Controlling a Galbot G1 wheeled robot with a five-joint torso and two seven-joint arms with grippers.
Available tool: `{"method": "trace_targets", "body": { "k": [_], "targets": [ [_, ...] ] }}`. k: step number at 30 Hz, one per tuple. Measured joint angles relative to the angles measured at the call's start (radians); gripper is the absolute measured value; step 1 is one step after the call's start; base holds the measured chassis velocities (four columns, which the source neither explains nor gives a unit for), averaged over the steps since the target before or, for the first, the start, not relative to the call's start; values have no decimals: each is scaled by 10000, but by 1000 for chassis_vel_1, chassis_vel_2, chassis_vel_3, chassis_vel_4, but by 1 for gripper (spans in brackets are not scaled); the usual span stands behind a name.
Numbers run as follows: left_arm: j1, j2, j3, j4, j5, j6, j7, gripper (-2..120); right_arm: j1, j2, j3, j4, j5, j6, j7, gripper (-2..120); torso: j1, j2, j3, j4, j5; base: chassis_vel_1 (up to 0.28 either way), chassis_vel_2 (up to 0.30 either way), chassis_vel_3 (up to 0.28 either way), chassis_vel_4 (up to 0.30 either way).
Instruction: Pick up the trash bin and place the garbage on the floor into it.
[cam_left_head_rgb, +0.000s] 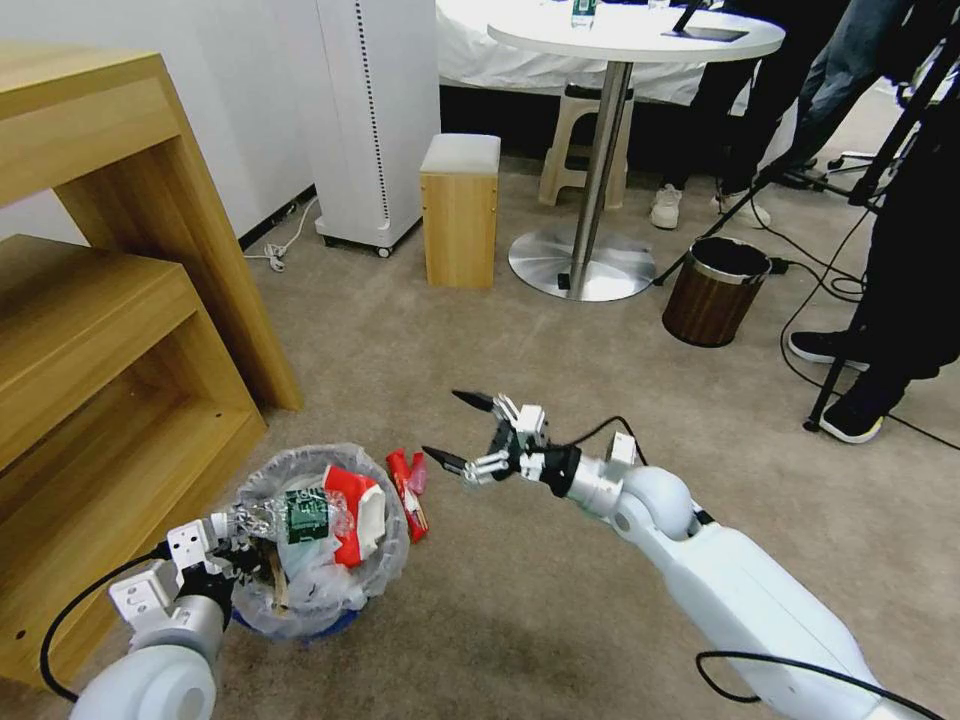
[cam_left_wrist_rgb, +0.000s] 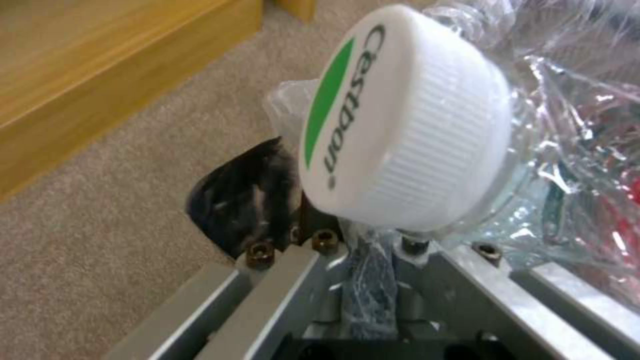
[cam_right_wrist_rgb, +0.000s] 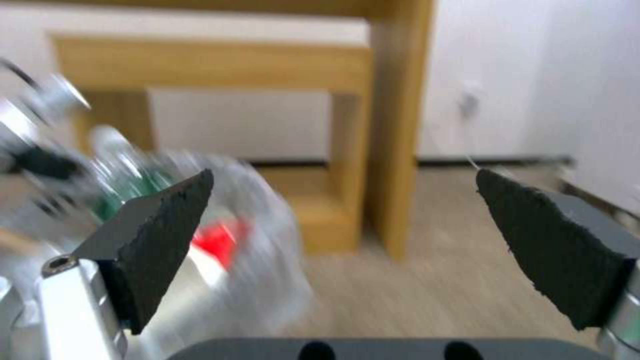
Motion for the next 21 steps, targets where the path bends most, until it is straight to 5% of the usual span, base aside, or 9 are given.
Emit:
{"method": "trace_targets", "body": {
  "k": [9, 12, 21],
  "targets": [
    [17, 582, -210, -301, -1027, 257, -333, 1, -164, 402, 241, -1087, -340, -3066, 3676, 100, 0, 0, 0, -3, -1, 0, 0, 0, 0],
    [129, 575, -140, -510, -1068, 268, -337, 1, 82, 1387, 211, -1790, 508, -4597, 4895, 100, 0, 1, 0, 1, 0, 0, 0, 0, 0],
    [356, 424, 18, -891, -1028, 262, -291, 1, 1220, 3321, 200, -4397, 382, -4957, 4677, 100, 0, 0, 1, 3, -2, 0, 0, 0, 0]
  ]
}}
